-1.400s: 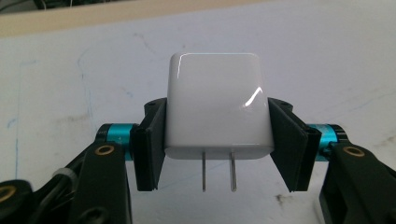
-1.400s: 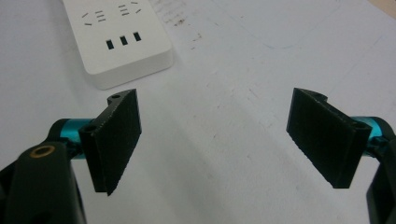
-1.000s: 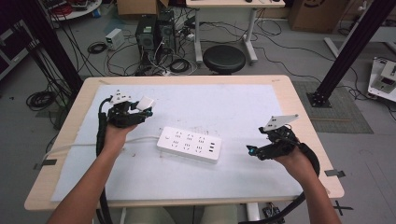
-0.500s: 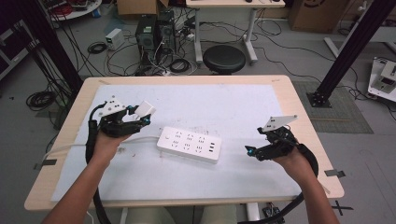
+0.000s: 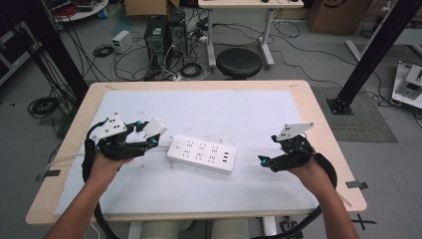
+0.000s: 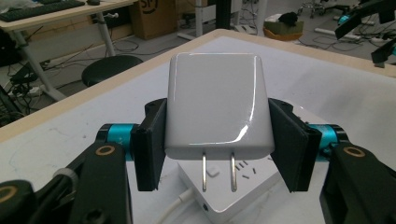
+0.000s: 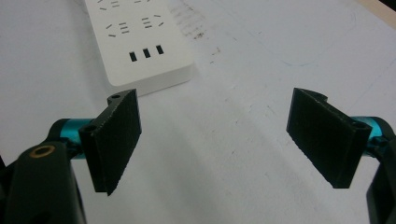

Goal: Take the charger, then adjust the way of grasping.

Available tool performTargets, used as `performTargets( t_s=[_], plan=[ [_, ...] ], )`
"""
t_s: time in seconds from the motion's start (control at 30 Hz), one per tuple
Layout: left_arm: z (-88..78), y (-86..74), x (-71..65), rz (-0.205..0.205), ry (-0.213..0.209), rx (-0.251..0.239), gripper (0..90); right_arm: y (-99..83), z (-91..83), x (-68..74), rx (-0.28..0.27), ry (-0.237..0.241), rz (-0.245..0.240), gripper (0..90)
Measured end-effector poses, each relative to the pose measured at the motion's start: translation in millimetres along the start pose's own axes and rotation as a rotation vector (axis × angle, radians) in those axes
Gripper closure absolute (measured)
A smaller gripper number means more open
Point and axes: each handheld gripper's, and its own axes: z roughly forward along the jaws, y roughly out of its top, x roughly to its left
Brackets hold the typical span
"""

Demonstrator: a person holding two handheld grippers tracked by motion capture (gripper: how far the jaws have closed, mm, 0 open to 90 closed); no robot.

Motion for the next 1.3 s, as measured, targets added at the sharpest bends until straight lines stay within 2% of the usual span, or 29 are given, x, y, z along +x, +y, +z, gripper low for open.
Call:
performTargets(
  t_s=[0.17, 0.3, 0.43, 0.67, 0.8, 0.83, 0.97, 1.13, 1.3],
  plan=[
    [0.5, -1.2, -5.4, 0.011, -0.026, -0.001, 42.6, 2.5, -2.0, 3.4, -0.007, 0.003, -0.007, 18.0],
    [2.1, -1.4, -10.0, 0.039, -0.049, 0.014, 42.5, 4.9, -1.3, 6.3, -0.010, 0.004, -0.012, 18.0],
    [5.0, -0.9, -14.1, 0.072, -0.087, 0.031, 42.5, 6.9, 1.5, 7.5, -0.016, 0.008, -0.002, 18.0],
    [13.8, 1.1, -28.5, 0.137, -0.179, 0.059, 42.5, 8.3, 10.7, 15.6, -0.018, 0.052, 0.026, 18.0],
    [20.4, 2.1, -36.9, 0.164, -0.215, 0.070, 42.5, 11.5, 16.0, 23.7, -0.023, 0.090, 0.028, 18.0],
    [22.0, 2.2, -38.9, 0.170, -0.226, 0.070, 42.5, 12.3, 17.0, 26.0, -0.026, 0.102, 0.017, 18.0],
    [27.6, 1.5, -45.9, 0.212, -0.248, 0.088, 42.5, 17.6, 20.5, 35.8, -0.030, 0.144, 0.019, 18.0],
    [33.3, -1.0, -54.4, 0.249, -0.273, 0.110, 42.5, 26.6, 24.9, 46.3, -0.037, 0.210, 0.047, 18.0],
    [40.1, -2.8, -62.5, 0.300, -0.294, 0.129, 42.5, 36.5, 30.1, 54.8, -0.054, 0.289, 0.096, 18.0]
  ],
)
